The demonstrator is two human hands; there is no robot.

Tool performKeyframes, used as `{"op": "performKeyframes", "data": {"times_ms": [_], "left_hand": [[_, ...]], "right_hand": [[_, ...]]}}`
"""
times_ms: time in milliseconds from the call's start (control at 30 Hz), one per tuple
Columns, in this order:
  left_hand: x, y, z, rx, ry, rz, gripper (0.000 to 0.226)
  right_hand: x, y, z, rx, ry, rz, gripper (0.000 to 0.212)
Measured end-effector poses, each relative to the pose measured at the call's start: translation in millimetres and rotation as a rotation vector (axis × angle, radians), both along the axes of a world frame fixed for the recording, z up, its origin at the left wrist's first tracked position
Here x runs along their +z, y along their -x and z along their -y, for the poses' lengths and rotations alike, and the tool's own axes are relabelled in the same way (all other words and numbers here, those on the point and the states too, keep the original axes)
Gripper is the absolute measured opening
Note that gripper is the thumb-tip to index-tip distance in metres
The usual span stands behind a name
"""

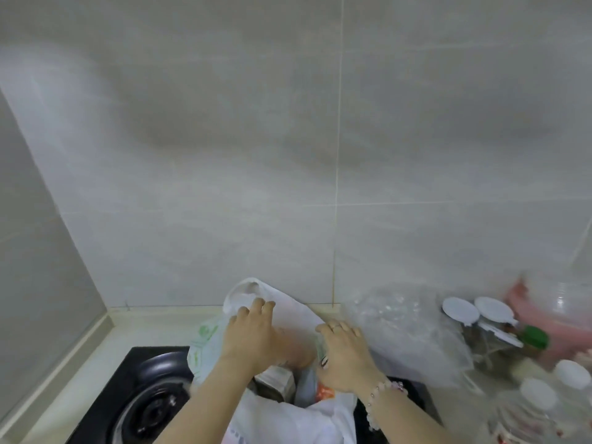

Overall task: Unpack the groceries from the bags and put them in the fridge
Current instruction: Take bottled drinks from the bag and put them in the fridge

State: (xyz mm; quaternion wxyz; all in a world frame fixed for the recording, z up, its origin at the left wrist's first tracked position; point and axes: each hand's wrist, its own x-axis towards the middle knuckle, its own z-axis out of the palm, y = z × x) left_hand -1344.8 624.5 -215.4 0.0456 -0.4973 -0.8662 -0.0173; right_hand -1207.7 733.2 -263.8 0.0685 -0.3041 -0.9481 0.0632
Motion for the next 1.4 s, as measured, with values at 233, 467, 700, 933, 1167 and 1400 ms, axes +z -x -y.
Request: {"op": "performKeyframes", "data": {"times_ms": [233,467,700,933,1167,1400], "left_hand": [[-27.6,-1.6,-16.5,0.067,0.1,0.132,0.059],[-22.6,1.2,-16.6,0.052,0.137,0.0,0.031],[-19.4,-5.3,-15.2,0.074,0.146,0.032,0.033],[-29.7,-4.8,-13.3,0.184,-0.073,0.301,0.026],[-10.4,-27.8,-28.3,0.23,-0.288,0.368,0.027],[29.5,-31.1,-49.4,0.195,-0.385,0.268,0.039]], "right_hand": [[-1.3,-37.7,-8.3,-0.096,0.039,0.028,0.063],[7.5,-52.8,-19.4,-0.116,0.037,-0.012,0.058],[3.5,-33.8,-3.7,-0.03,0.011,0.008,0.061],[0.2,-12.4,12.5,0.072,-0.003,-0.067,0.07],[5.0,-24.2,5.2,0.044,0.005,-0.071,0.071],[2.4,-37.7,-6.0,0.008,-0.012,-0.119,0.082]]}}
